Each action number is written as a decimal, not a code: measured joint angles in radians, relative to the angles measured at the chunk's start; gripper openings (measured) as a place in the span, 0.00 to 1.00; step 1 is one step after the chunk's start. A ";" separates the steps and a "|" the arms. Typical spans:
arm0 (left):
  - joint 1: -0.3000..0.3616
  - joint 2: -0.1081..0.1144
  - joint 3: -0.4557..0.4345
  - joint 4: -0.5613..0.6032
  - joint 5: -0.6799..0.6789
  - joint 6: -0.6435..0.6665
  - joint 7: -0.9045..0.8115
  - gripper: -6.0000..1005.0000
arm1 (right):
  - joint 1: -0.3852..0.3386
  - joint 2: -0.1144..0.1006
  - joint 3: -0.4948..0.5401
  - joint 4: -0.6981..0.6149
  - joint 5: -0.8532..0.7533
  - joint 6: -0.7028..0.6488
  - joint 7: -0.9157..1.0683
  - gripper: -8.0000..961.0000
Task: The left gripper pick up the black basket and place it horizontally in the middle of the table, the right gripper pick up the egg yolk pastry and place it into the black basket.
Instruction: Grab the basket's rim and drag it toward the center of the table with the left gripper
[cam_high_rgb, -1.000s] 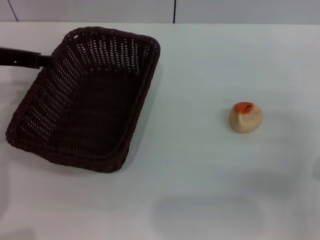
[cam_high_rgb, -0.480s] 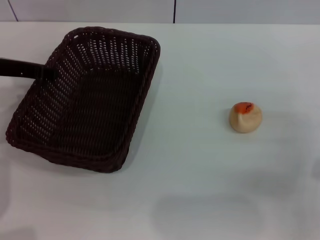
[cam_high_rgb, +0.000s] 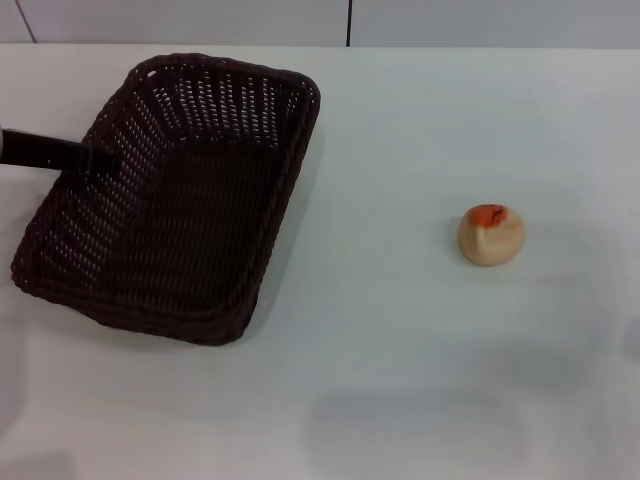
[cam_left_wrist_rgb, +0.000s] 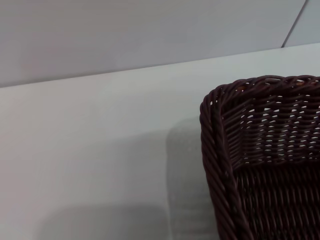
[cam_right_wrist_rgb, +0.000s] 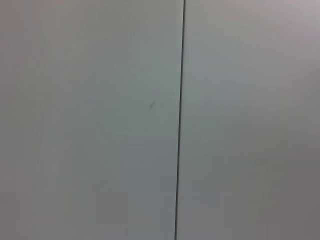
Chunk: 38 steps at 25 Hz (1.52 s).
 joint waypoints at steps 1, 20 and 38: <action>0.002 0.000 0.003 0.000 -0.001 0.005 0.006 0.32 | -0.001 0.000 -0.001 0.000 0.000 -0.001 0.000 0.58; 0.018 0.003 0.044 -0.023 -0.023 0.057 0.045 0.24 | -0.003 0.000 -0.001 0.002 0.000 -0.003 0.000 0.59; -0.186 0.056 -0.186 -0.028 -0.314 -0.339 0.350 0.20 | -0.016 0.000 -0.001 0.004 0.010 -0.008 0.000 0.59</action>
